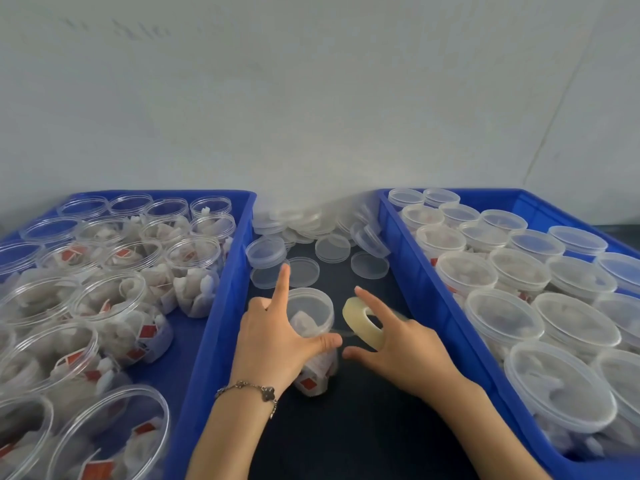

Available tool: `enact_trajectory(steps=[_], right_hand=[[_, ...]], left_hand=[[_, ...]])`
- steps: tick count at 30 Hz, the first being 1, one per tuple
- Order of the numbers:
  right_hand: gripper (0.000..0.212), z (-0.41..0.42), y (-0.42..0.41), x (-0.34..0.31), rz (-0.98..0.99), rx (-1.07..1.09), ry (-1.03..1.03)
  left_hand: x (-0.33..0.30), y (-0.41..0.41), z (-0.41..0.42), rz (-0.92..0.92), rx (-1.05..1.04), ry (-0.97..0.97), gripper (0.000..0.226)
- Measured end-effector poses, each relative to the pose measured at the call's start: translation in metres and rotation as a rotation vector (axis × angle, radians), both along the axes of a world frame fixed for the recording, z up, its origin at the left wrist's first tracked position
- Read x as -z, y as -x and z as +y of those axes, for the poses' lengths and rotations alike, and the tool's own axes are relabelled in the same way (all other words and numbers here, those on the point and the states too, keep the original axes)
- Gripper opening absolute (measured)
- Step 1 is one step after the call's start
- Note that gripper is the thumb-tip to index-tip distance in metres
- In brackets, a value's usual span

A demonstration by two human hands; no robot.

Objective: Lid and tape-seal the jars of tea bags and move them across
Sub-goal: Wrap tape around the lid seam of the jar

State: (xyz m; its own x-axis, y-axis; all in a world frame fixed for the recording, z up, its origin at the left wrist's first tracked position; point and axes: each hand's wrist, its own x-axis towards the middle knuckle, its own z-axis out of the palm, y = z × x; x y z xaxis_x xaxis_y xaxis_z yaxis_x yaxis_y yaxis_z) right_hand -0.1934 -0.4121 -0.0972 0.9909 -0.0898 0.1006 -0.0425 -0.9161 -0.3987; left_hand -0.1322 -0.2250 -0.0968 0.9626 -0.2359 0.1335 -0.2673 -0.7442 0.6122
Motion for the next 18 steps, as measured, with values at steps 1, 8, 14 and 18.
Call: enact_trajectory(steps=[1,8,14,18], right_hand=[[0.093,0.001,0.004,-0.002,-0.03,0.014,0.043],[0.084,-0.002,0.017,-0.003,-0.102,0.095,0.102],[0.093,-0.004,-0.011,0.003,-0.117,0.149,0.104],[0.092,-0.004,-0.032,0.006,-0.133,0.123,0.094]], left_hand=[[-0.001,0.001,-0.001,0.005,-0.02,-0.021,0.124],[0.0,0.003,-0.006,0.061,-0.062,-0.111,0.134],[0.003,0.004,-0.005,-0.016,-0.068,-0.035,0.116],[0.004,0.004,-0.003,-0.089,-0.043,-0.064,0.109]])
